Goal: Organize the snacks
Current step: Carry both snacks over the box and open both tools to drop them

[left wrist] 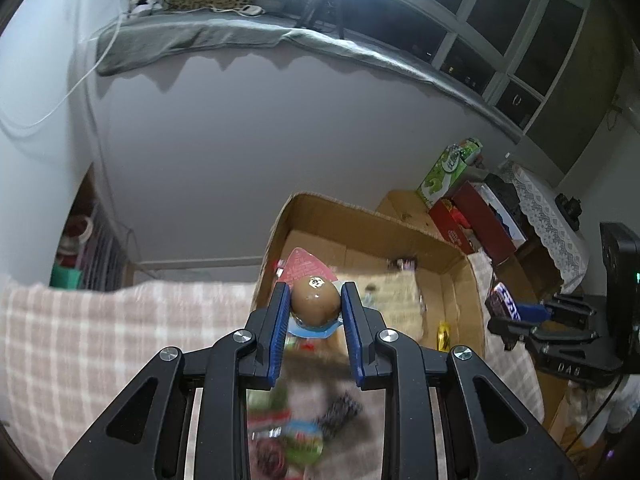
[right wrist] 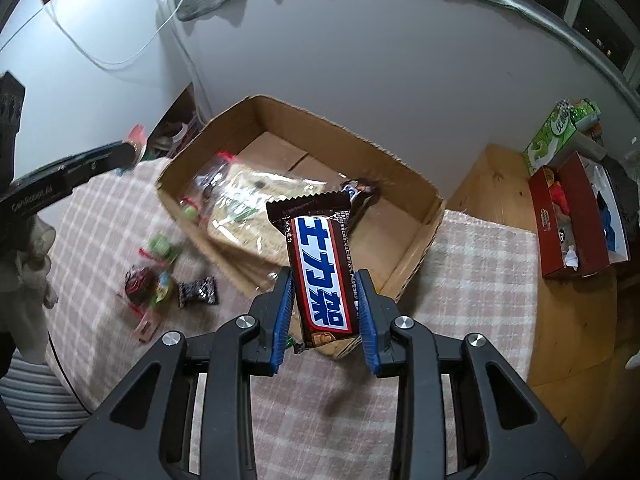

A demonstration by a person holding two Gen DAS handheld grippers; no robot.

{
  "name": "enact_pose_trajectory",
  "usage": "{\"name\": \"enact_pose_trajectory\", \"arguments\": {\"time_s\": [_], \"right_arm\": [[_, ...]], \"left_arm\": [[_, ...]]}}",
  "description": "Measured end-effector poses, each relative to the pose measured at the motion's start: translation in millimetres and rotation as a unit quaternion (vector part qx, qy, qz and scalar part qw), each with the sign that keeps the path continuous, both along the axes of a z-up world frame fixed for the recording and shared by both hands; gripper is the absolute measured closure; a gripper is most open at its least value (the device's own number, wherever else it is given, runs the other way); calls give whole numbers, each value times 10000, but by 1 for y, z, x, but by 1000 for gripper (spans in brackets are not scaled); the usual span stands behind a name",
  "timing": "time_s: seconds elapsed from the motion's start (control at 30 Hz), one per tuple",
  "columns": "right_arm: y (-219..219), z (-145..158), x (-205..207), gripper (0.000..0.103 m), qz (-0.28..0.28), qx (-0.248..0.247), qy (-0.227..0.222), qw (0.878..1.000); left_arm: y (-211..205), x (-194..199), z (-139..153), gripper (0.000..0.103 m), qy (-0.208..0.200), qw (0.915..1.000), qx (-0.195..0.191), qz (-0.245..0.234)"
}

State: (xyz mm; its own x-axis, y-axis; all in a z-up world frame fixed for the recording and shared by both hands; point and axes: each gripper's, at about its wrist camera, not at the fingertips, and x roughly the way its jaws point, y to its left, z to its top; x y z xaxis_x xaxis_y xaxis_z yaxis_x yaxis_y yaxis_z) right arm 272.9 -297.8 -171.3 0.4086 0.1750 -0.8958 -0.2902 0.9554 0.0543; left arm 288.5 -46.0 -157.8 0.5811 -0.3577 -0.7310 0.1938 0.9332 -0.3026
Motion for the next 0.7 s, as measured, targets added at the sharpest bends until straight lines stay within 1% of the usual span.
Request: {"name": "enact_pose_trajectory", "arguments": {"time_s": [0.27,0.53,0.57,0.6,0.63,0.67,0.7], "right_arm": [[-6,-16,14,71,-132,2,155,9998],[-9,-32,23,71,-209,64,347,9992],[-9,-33,24,71,-207,81,363,9991],[-9,-34,25,71,-198,96,372,9991],[-9,-34,25,71,-192,95,364,9991],[-8,-34,25,71,-189,74,359,9991],[-7,-33,25,65,-179,64,350,9992]], "left_arm": [[-18,34,0,79,30,9999,-53,-121],[-33,50,-1,77,69,9996,-67,-265],[-34,50,-1,75,106,9995,-66,-291],[-35,51,-2,67,119,9995,-47,-302],[-35,52,-2,55,124,9995,-28,-298],[-35,52,-1,51,134,9995,-20,-284],[-34,51,-1,51,137,9996,-50,-261]]}}
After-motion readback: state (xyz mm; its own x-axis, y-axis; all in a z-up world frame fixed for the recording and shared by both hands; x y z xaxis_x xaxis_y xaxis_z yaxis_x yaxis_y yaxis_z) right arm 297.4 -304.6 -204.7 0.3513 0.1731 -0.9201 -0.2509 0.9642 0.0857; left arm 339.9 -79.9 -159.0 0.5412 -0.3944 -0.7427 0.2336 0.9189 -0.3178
